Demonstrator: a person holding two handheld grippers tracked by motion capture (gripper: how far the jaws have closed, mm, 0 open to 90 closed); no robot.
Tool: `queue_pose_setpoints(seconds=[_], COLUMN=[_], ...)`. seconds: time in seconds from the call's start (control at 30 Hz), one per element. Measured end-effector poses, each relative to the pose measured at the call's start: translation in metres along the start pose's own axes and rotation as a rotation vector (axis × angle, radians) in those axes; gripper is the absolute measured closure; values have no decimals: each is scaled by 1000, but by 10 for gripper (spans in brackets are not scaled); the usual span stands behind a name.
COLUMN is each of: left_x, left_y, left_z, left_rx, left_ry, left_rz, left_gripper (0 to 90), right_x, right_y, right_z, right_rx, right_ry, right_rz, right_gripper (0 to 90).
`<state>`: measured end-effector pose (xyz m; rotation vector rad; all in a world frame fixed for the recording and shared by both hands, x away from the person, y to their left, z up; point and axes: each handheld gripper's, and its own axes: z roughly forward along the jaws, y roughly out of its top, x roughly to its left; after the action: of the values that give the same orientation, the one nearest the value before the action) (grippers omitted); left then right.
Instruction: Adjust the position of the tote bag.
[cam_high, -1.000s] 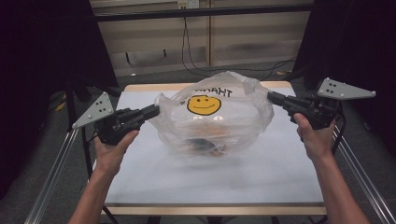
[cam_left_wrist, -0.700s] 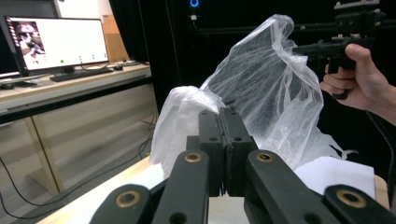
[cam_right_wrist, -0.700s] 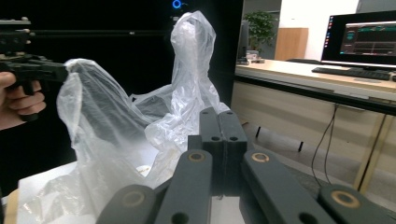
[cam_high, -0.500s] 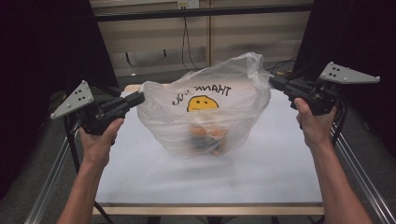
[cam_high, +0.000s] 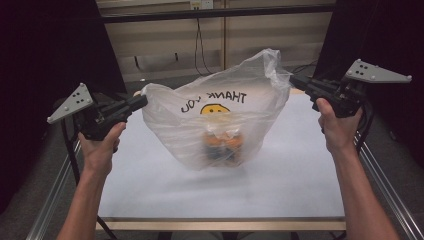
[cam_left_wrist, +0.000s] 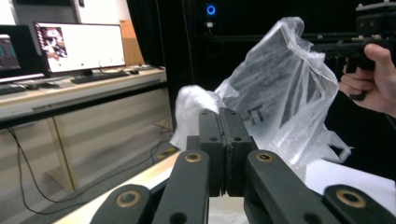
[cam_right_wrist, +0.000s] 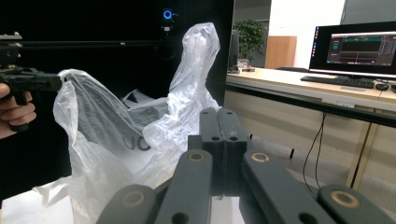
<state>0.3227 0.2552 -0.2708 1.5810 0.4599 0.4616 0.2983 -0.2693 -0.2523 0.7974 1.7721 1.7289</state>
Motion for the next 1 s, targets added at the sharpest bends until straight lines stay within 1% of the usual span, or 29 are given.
queue_pose_setpoints(seconds=[0.1, 0.13, 0.17, 0.23, 0.3, 0.33, 0.37, 0.43, 0.53, 0.57, 0.63, 0.67, 0.73, 0.77, 0.83, 0.9, 0.93, 1.0], left_x=[-1, 0, -1, -1, 0, 0, -1, -1, -4, -6, -9, -10, -11, -11, -11, -11, -10, -11], left_y=[-8, -11, -13, -19, -24, -26, -28, -32, -34, -35, -36, -37, -40, -42, -48, -54, -57, -59], left_z=[4, 5, 7, 10, 11, 11, 11, 9, 1, -3, -9, -11, -14, -14, -13, -11, -10, -9], left_rx=[3, 12, 13, 24, 22, 31, 30, 33, 20, 26, 26, 31, 46, 50, 72, 94, 114, 132], left_ry=[-3, -4, -6, -9, -19, -14, -20, -14, -31, -25, -32, -32, -26, -32, -30, -33, -33, -22], left_rz=[-16, -13, -25, -33, -45, -44, -47, -57, -63, -52, -52, -59, -51, -51, -58, -60, -59, -52], left_gripper=[892, 892, 892, 892, 892, 892, 892, 892, 892, 892, 892, 892, 892, 892, 892, 892, 892, 892], right_x=[0, 0, 0, -1, -2, -2, -3, -4, -3, -2, 1, 2, 2, 2, 3, 3, 3, 2], right_y=[-6, -9, -12, -18, -24, -27, -30, -35, -42, -44, -48, -50, -54, -57, -62, -67, -70, -76], right_z=[-1, -1, -1, -1, -1, -1, -1, -1, -5, -8, -13, -16, -20, -23, -27, -32, -33, -37], right_rx=[13, 24, 30, 43, 53, 57, 59, 66, 65, 66, 71, 73, 89, 95, 100, 124, 128, 143], right_ry=[-1, -5, -6, -4, -3, -2, -1, 0, 3, 4, 3, 2, -5, -12, -14, -23, -25, -36], right_rz=[2, 4, 7, 13, 21, 25, 29, 36, 49, 50, 44, 48, 53, 55, 62, 68, 66, 78], right_gripper=[900, 900, 900, 900, 900, 900, 900, 900, 900, 900, 900, 900, 900, 900, 900, 900, 900, 900])
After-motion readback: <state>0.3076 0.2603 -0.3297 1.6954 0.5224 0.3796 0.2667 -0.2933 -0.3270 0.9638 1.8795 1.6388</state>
